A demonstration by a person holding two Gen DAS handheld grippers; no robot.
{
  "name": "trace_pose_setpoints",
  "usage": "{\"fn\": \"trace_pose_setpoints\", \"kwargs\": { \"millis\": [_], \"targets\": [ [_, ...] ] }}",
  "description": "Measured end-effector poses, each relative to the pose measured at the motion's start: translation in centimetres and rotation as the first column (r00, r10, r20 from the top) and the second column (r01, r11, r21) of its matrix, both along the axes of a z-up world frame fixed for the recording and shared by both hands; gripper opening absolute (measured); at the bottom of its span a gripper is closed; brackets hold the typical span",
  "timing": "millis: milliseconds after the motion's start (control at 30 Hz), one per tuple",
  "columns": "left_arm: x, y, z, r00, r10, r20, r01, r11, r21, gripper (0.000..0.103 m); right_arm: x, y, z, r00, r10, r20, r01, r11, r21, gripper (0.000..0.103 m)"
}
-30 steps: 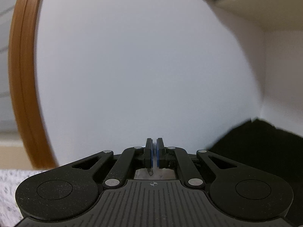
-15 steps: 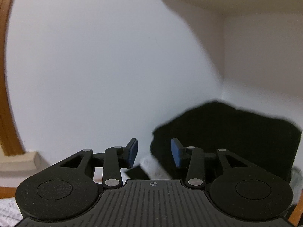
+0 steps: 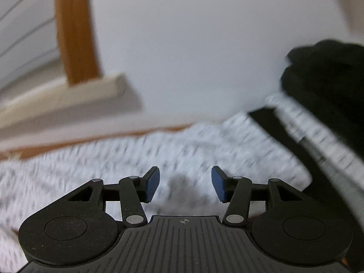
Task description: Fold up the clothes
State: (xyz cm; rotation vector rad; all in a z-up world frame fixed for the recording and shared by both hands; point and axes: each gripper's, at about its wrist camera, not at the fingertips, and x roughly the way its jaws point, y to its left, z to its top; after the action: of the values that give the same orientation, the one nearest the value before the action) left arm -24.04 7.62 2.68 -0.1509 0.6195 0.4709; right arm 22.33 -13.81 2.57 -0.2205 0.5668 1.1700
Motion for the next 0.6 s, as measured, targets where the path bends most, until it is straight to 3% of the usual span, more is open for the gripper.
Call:
{"fn": "trace_pose_setpoints", "kwargs": {
  "millis": [400,600],
  "targets": [
    [-5.1,0.7,-0.7,0.998,0.002,0.057,0.004,0.994,-0.106,0.048,1.9,-4.4,-0.5,0.997,-0.038,-0.067,0.037,0.999,-0.016,0.051],
    [-4.7,-0.2,-0.6,1.000,0.004,0.029,-0.003,0.999,-0.045,0.051,1.5,-5.5,-0.6,0.996,-0.052,-0.073,0.053,0.999,0.009,0.052]
  ]
}}
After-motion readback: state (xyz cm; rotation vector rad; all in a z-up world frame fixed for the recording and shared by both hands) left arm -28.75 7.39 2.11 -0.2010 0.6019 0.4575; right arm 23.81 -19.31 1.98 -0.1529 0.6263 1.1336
